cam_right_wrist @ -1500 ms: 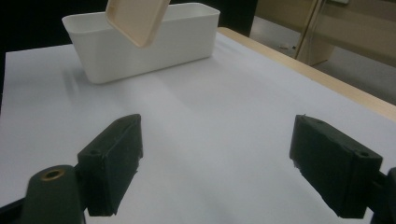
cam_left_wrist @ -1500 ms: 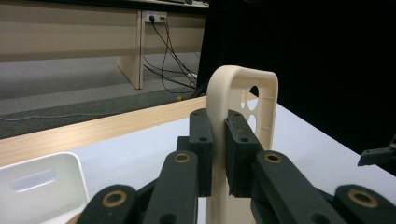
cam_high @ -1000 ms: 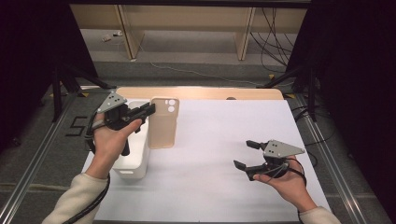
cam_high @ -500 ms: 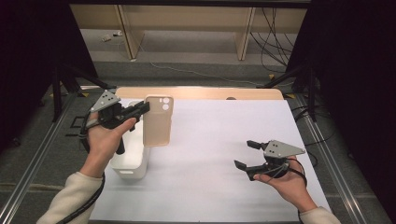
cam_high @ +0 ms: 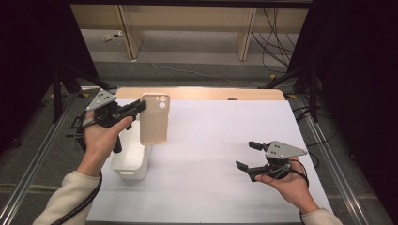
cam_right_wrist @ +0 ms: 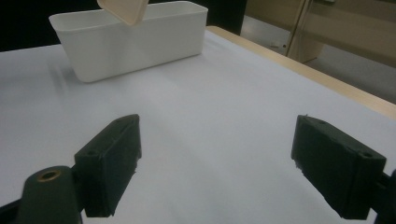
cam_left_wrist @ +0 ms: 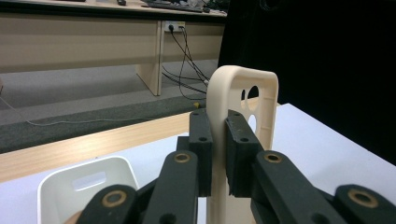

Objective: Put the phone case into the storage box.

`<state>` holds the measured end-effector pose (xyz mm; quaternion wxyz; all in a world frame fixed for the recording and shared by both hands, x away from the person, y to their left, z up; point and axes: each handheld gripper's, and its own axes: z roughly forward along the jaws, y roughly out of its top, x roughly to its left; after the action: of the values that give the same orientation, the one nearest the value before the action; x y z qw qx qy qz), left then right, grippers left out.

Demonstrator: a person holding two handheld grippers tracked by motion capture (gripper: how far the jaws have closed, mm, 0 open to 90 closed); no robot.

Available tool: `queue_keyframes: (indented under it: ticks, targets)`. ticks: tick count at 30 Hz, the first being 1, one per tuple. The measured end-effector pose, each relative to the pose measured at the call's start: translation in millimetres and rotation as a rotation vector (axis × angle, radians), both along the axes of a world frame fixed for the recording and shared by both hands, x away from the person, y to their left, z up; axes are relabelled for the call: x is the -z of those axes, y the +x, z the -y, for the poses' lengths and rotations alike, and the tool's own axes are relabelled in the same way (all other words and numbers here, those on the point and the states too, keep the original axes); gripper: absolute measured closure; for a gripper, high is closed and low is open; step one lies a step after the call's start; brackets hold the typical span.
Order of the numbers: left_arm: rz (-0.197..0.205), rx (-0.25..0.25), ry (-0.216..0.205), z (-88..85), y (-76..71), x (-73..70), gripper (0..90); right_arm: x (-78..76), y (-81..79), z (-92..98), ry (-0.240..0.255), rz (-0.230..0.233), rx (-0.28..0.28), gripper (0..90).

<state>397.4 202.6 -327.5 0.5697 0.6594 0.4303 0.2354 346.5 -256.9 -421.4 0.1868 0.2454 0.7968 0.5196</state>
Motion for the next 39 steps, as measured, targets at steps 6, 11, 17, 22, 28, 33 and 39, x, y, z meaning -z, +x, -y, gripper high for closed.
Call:
queue_keyframes:
  ticks: [6,11,17,22,28,33,39]
  targets:
    - [0.0,-0.007,0.005,-3.1,1.3,1.1,82.2,0.3,0.0,-0.2,0.0,-0.002,-0.003,17.3]
    - [0.002,-0.016,0.007,-6.6,2.7,0.6,82.2,0.2,-0.1,0.1,0.001,0.0,-0.002,17.3]
    - [0.002,-0.027,0.013,-10.9,4.2,0.1,82.2,0.5,0.0,-0.1,0.001,-0.001,-0.003,17.3]
    - [0.012,-0.018,0.016,-14.1,5.6,-0.1,82.2,0.5,0.0,0.0,0.002,-0.001,-0.003,17.3]
    - [0.015,-0.019,0.016,-18.4,6.8,-1.2,82.2,0.7,0.1,0.0,0.002,-0.001,-0.002,17.4]
    - [0.025,-0.019,0.037,-21.9,8.0,-1.5,82.2,1.1,0.2,-0.1,-0.001,-0.001,-0.004,17.5]
    - [0.03,-0.018,0.042,-26.6,9.1,-2.2,82.2,1.0,0.2,0.2,0.0,0.001,-0.001,17.5]
